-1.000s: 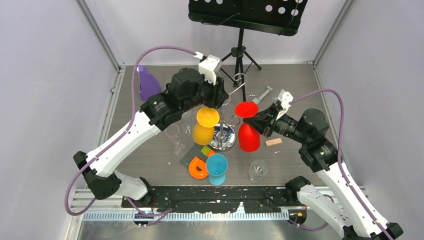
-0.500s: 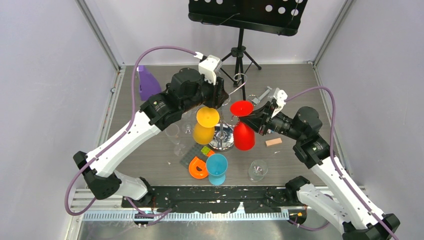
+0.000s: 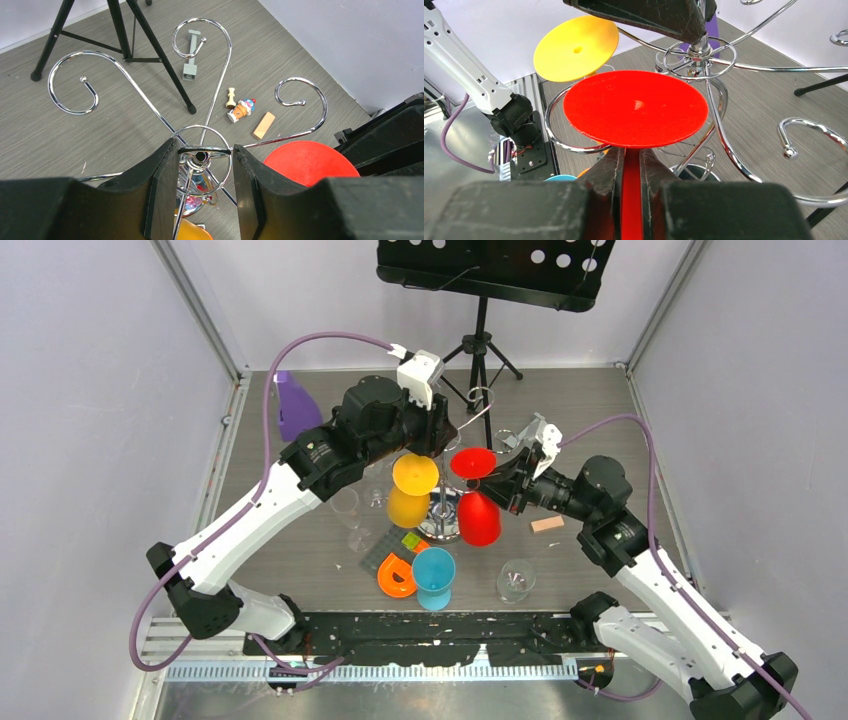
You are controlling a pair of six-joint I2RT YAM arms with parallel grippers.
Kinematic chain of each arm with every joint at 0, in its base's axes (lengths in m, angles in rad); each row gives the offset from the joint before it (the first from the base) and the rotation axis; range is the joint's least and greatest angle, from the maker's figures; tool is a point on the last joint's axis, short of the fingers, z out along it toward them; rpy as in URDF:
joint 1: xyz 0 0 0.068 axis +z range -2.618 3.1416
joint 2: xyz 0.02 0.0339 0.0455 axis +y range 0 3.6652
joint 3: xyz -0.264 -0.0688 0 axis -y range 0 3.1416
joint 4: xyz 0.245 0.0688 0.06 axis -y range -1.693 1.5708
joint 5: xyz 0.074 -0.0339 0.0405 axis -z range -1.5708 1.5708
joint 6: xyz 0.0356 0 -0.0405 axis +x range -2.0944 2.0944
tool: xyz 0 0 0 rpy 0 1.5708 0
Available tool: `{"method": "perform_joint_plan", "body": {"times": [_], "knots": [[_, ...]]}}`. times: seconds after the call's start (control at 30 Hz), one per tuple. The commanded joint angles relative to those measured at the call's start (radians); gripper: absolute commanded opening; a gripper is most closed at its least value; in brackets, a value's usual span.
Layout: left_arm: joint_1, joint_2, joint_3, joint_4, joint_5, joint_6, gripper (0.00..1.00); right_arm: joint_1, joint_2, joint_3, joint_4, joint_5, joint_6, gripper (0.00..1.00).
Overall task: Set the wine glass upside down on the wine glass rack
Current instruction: Turn the wine glass upside down at the wine rack.
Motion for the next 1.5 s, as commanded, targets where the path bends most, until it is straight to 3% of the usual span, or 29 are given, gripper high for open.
{"method": "perform_joint_plan", "body": {"times": [0.0,0.83,1.17,1.47], "knots": [[-0.003,0.002,-0.001,0.024,0.02,-0.011,0.41,0.023,0.018,-0.004,0.121,-0.009,0.02,0.06],[-0.003,0.01,-0.001,0.025,0.022,-0.024,0.4,0.078,0.057,-0.117,0.458,-0.089,0.123,0.06],[-0.003,0.015,0.005,0.025,0.023,-0.025,0.4,0.08,0.12,-0.186,0.756,-0.032,0.257,0.06],[-0.003,0.023,0.01,0.023,0.024,-0.026,0.4,0.084,0.147,-0.186,0.812,-0.05,0.291,0.05]]}}
